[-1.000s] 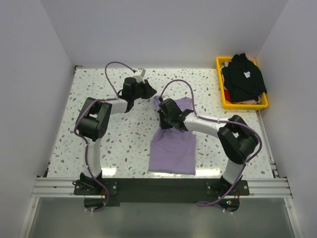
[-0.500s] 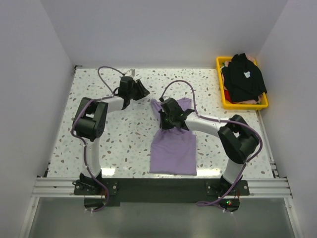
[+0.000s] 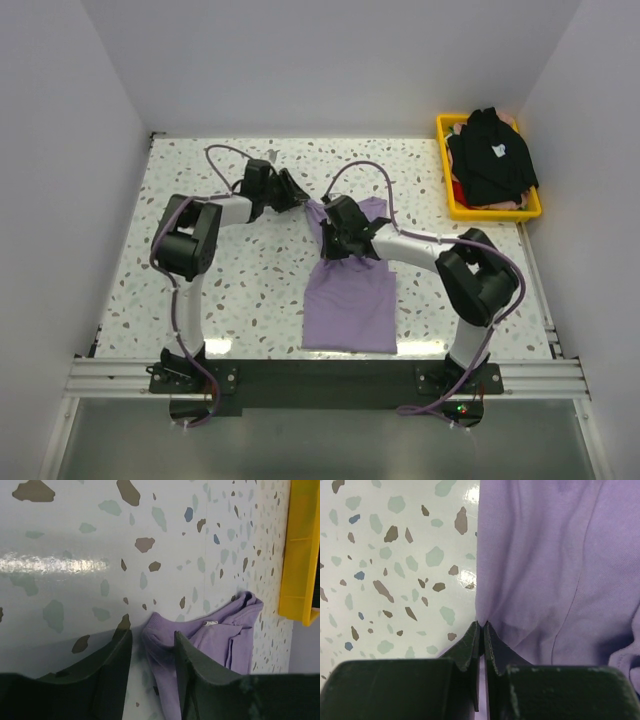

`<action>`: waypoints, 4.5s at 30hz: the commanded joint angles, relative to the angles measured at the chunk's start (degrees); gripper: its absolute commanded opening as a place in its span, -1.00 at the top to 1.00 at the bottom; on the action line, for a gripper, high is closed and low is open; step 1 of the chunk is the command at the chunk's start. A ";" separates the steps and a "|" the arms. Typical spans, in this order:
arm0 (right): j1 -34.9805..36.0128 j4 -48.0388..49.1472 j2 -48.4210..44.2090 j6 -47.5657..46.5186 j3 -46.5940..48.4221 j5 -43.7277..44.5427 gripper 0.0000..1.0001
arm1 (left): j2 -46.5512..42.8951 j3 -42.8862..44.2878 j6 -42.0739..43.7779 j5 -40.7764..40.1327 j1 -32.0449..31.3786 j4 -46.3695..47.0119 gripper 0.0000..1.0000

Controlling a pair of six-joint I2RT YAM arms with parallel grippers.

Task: Fold and stack the t-shirts
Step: Fold the tshirt

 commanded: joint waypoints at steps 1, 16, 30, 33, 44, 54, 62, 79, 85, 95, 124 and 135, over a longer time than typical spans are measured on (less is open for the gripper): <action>-0.65 1.54 1.04 1.07 3.25 -1.48 1.00 | 2.76 3.63 -1.92 5.04 0.12 3.26 0.13; -0.65 5.05 5.09 1.95 5.54 -4.29 1.00 | 12.43 16.46 -4.47 15.68 1.17 13.90 0.81; -13.10 0.06 2.89 1.33 15.11 -4.21 -0.09 | 9.19 17.00 -3.68 18.94 6.98 16.81 -0.29; -18.48 -3.47 3.15 1.33 16.88 -2.89 -0.07 | 5.94 16.82 0.00 15.26 6.80 9.18 -0.24; -30.79 -9.89 14.22 -0.07 25.57 -3.06 -0.01 | 8.91 19.35 4.31 10.86 3.11 -6.02 -0.10; -31.50 -12.09 19.06 0.28 26.46 -3.76 0.00 | 11.91 24.55 8.35 5.06 -1.02 -17.91 -0.15; -31.50 -11.65 20.82 0.45 27.60 -7.28 0.37 | 13.31 26.30 8.18 6.63 -1.72 -17.65 0.33; -31.58 4.34 7.82 -1.22 17.41 -2.81 1.00 | 7.25 24.90 8.71 10.24 -0.32 -4.82 1.00; -32.29 7.86 7.98 0.27 15.03 -1.05 1.00 | 6.90 22.79 8.18 10.32 1.17 -1.83 1.00; -32.73 4.27 15.28 -0.16 23.11 -2.09 0.39 | 11.91 30.26 11.25 10.67 2.58 -3.94 -0.27; -18.14 -2.06 30.48 -18.17 46.67 -4.65 0.21 | -1.36 8.46 11.52 -1.10 -3.31 -15.98 0.31; -17.26 -0.75 29.52 -20.29 42.73 -3.85 0.25 | 1.36 9.96 11.17 2.32 -3.66 -15.01 0.22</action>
